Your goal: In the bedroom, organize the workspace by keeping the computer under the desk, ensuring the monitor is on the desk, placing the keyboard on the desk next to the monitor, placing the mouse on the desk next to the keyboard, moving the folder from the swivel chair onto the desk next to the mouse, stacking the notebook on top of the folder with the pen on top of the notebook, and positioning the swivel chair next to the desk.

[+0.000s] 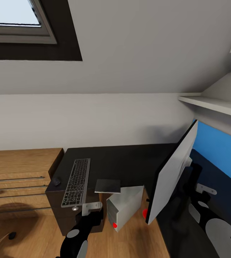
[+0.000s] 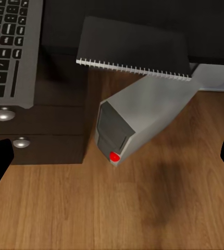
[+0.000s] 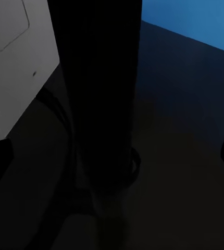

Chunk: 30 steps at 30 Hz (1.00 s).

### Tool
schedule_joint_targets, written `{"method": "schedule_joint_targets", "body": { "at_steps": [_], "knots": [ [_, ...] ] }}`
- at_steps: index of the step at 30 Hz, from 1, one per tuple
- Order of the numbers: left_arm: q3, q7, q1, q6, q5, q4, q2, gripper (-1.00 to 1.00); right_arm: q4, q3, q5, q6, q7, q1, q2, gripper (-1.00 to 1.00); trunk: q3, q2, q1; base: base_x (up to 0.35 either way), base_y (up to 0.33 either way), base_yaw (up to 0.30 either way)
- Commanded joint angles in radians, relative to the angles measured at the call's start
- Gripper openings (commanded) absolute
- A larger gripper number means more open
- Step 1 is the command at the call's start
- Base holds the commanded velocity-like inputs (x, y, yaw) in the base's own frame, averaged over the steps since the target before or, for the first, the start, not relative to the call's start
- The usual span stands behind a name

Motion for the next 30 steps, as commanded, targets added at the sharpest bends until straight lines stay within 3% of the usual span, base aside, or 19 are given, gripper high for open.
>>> {"method": "schedule_joint_targets", "body": {
  "at_steps": [1,18,30],
  "knots": [
    [-0.002,0.009,-0.001,0.003,0.011,-0.001,0.000,1.00,0.001,0.003,-0.006,-0.004,-0.002,-0.001,0.000,1.00,-0.005,-0.009,0.004,0.000,0.000,0.000],
    [-0.002,0.011,-0.001,0.003,0.009,-0.001,0.000,1.00,0.001,0.003,-0.006,-0.004,-0.001,-0.001,-0.001,1.00,-0.058,-0.128,0.069,0.000,0.000,0.000],
    [0.000,0.009,-0.001,0.006,0.010,0.000,0.003,1.00,0.003,0.003,-0.006,-0.006,-0.003,-0.001,-0.001,1.00,-0.058,-0.128,0.069,0.000,0.000,0.000]
  ]
}}
